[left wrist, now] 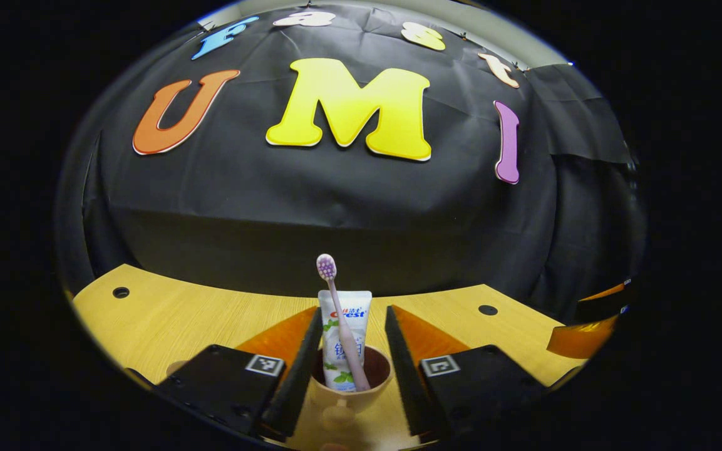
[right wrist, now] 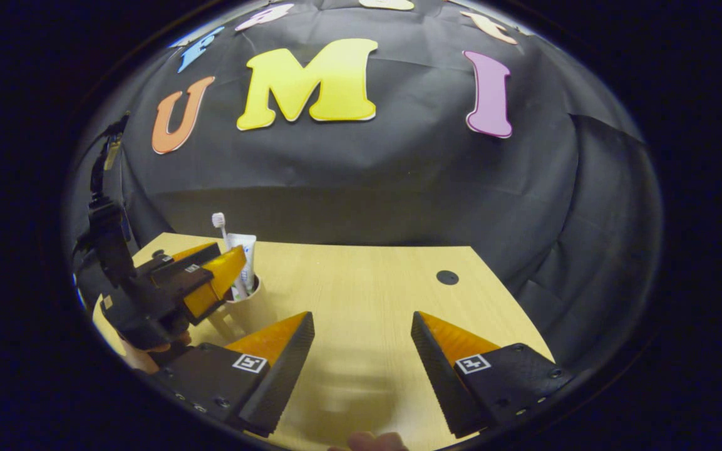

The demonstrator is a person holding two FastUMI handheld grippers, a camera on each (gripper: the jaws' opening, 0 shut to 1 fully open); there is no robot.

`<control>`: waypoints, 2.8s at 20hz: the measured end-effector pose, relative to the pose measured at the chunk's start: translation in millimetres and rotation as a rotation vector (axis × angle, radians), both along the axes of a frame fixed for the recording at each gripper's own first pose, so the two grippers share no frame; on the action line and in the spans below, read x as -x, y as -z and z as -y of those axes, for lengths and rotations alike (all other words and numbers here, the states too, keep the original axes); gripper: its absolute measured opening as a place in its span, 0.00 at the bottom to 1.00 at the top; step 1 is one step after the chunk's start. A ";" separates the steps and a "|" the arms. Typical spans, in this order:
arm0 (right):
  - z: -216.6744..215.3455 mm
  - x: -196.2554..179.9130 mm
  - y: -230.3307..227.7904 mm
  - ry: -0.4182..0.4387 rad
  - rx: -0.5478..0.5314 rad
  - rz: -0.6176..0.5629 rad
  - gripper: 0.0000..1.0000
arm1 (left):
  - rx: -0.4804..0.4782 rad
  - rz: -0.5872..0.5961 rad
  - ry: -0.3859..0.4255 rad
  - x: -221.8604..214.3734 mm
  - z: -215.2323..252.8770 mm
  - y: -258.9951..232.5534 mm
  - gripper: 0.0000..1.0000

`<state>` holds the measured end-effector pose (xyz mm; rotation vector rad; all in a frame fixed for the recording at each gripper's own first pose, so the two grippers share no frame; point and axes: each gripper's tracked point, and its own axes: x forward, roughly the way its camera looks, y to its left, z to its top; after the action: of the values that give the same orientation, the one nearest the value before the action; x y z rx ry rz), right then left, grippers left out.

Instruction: Put the toothbrush and toothpaste on the desktop into the cup, then pick up the cup and place it on the coaster on the desktop.

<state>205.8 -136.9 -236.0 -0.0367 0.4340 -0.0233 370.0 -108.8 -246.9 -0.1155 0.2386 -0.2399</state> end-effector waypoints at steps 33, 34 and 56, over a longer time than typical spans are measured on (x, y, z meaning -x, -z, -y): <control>-202.4 -41.4 79.7 0.048 -0.135 -0.743 0.96 | -0.065 0.019 -0.412 187.6 -304.4 -137.2 0.98; -203.6 -42.7 88.8 0.070 -0.158 -0.785 0.96 | -0.070 0.019 -0.419 188.7 -310.4 -136.1 0.98; -195.8 -63.6 133.1 0.166 -0.133 -0.955 0.49 | -0.084 -0.040 -0.459 188.5 -334.3 -122.8 0.98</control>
<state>269.4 58.9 -369.2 0.1268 1.3919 -0.1432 181.5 225.5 -124.1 -0.0894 0.2552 0.2286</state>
